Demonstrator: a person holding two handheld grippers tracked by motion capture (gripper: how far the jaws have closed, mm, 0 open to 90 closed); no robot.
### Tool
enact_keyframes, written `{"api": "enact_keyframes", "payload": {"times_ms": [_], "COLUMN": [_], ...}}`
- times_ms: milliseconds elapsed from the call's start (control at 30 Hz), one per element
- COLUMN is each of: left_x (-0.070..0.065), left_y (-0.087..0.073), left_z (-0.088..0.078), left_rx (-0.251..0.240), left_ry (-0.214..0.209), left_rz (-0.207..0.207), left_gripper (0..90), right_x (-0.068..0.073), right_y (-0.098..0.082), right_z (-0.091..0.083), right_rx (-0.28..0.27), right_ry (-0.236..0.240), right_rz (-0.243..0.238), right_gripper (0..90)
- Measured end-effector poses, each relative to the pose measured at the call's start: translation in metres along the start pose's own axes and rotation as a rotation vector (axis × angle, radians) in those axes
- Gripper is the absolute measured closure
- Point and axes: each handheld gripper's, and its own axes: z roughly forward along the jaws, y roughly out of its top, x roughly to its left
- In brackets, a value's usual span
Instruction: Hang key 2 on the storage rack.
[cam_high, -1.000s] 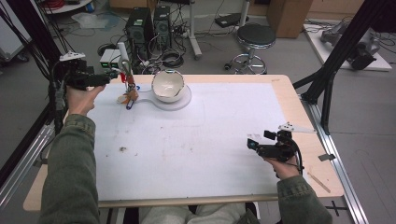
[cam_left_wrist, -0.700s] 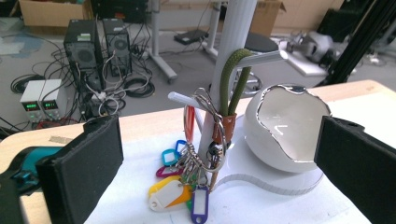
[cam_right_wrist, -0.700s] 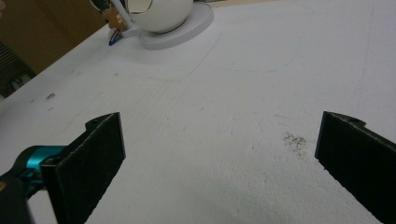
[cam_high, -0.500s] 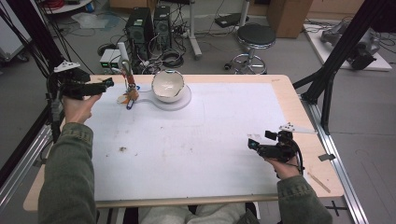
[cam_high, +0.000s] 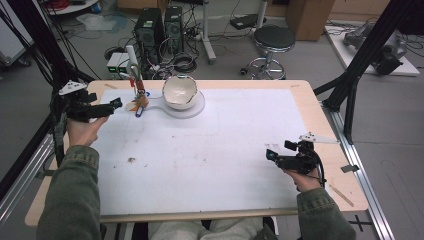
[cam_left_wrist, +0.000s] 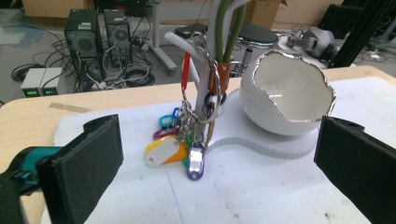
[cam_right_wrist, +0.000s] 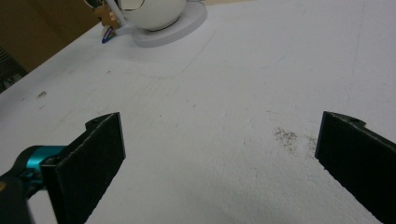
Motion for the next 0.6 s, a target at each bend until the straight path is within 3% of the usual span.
{"api": "enact_keyframes", "payload": {"times_ms": [600], "left_x": [-0.014], "left_y": [-0.035], "left_z": [-0.025], "left_rx": [-0.032], "left_ry": [0.02], "left_rz": [0.008], "left_gripper": [1.7], "right_x": [-0.004], "right_y": [-0.002], "right_z": [-0.001], "right_rx": [-0.02], "right_ry": [-0.072], "right_rz": [-0.043], "right_gripper": [0.5]}}
